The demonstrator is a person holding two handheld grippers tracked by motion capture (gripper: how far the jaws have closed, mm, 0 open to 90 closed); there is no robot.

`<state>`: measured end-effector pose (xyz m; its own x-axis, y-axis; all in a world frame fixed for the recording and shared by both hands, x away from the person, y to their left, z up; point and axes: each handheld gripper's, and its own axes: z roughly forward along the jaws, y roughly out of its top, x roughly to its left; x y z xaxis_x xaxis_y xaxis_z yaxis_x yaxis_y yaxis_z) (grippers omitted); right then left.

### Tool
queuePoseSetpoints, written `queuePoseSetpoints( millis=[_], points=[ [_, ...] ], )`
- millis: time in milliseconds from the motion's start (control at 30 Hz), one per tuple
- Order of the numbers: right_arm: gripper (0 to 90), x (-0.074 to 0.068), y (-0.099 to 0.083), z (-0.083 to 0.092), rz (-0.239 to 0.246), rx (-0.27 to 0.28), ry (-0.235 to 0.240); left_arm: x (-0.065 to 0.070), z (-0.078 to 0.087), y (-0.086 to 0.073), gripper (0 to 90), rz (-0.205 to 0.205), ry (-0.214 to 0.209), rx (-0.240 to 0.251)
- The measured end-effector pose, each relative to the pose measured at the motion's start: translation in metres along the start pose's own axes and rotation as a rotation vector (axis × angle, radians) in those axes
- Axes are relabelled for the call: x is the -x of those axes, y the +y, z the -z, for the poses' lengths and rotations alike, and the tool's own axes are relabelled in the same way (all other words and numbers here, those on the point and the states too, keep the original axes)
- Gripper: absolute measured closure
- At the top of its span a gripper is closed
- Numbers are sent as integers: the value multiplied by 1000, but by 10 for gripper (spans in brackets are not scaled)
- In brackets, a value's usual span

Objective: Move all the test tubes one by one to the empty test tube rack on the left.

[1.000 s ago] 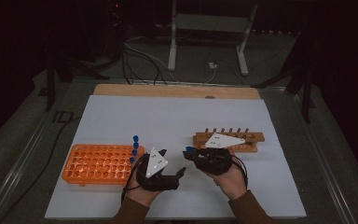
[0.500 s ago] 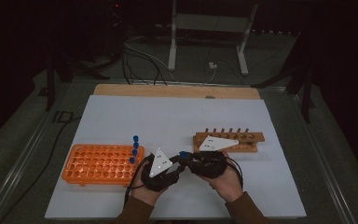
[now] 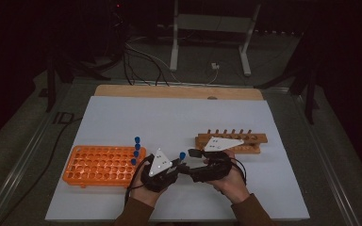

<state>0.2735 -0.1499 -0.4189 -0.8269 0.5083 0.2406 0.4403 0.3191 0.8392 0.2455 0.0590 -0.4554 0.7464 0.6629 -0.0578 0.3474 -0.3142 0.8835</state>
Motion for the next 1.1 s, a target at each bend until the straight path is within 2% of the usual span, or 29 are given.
queuePoseSetpoints(
  millis=[100, 200, 400, 700, 1100],
  points=[
    [166, 2, -1, 3, -10, 7, -24, -2, 3, -2, 770, 3, 8, -4],
    [142, 6, -2, 7, -10, 18, -40, -5, 7, -4, 771, 9, 12, -5],
    [40, 15, -5, 13, 1, 9, -120, -11, 20, -7, 771, 22, 22, 11],
    [0, 26, -15, 20, -4, 6, -220, -22, 42, -12, 770, 46, 38, 32],
    [0, 35, -22, 32, -26, 31, -250, -37, 66, -22, 769, 51, 68, 33]
  ],
)
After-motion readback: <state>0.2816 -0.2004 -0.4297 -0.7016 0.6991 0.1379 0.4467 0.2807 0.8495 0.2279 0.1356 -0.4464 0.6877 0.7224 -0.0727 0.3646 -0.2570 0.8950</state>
